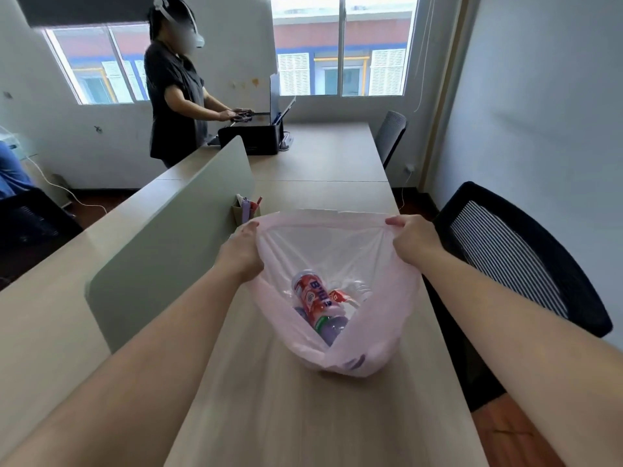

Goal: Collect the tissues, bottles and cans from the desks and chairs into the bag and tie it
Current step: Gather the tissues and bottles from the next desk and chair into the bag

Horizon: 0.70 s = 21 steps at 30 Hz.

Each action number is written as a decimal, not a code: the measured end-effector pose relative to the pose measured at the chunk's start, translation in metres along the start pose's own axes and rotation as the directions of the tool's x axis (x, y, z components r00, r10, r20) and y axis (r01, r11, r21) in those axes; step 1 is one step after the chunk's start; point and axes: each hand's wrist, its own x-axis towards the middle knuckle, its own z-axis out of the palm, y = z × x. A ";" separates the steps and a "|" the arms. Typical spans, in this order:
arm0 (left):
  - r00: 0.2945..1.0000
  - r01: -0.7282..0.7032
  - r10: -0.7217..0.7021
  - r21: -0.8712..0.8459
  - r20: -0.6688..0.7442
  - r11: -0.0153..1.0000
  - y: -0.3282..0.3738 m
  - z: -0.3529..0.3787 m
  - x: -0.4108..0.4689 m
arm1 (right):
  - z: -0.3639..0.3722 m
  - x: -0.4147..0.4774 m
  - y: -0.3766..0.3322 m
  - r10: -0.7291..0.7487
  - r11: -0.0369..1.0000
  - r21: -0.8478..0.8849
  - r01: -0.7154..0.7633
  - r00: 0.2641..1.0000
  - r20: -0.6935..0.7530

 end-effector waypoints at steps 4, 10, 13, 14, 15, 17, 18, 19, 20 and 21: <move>0.998 -0.003 0.002 -0.018 -0.061 1.000 -0.006 -0.002 0.013 | 0.012 0.024 -0.009 -0.001 1.000 0.022 0.002 0.999 -0.044; 0.997 0.045 -0.046 0.027 0.065 0.999 -0.029 0.023 0.021 | 0.032 0.030 -0.003 -0.025 1.000 0.007 0.025 0.999 0.042; 0.993 0.090 -0.101 0.177 0.059 0.980 -0.019 0.017 0.017 | 0.020 0.031 0.000 -0.046 0.998 -0.029 0.049 0.996 0.080; 0.995 0.097 -0.098 0.242 -0.007 0.965 -0.012 0.011 0.017 | 0.012 0.030 0.000 -0.060 0.996 -0.055 0.065 0.994 0.086; 0.993 0.100 -0.078 0.294 -0.083 0.950 0.000 0.004 0.017 | 0.001 0.030 0.002 -0.072 0.993 -0.083 0.080 0.993 0.089; 0.978 0.076 -0.009 0.316 -0.208 0.946 0.030 -0.007 0.017 | -0.027 0.031 0.008 -0.107 0.988 -0.102 0.112 0.993 0.054; 0.970 0.048 0.025 0.293 -0.240 0.955 0.047 -0.010 0.019 | -0.042 0.032 0.013 -0.125 0.987 -0.103 0.126 0.992 0.018; 0.965 0.015 0.054 0.260 -0.256 0.965 0.067 -0.011 0.021 | -0.058 0.033 0.020 -0.137 0.986 -0.094 0.135 0.990 -0.024; 0.961 -0.028 0.088 0.224 -0.263 0.974 0.094 -0.008 0.023 | -0.077 0.031 0.032 -0.136 0.987 -0.094 0.130 0.988 -0.065; 0.959 -0.071 0.118 0.185 -0.257 0.980 0.118 -0.004 0.023 | -0.092 0.030 0.045 -0.134 0.987 -0.107 0.123 0.986 -0.099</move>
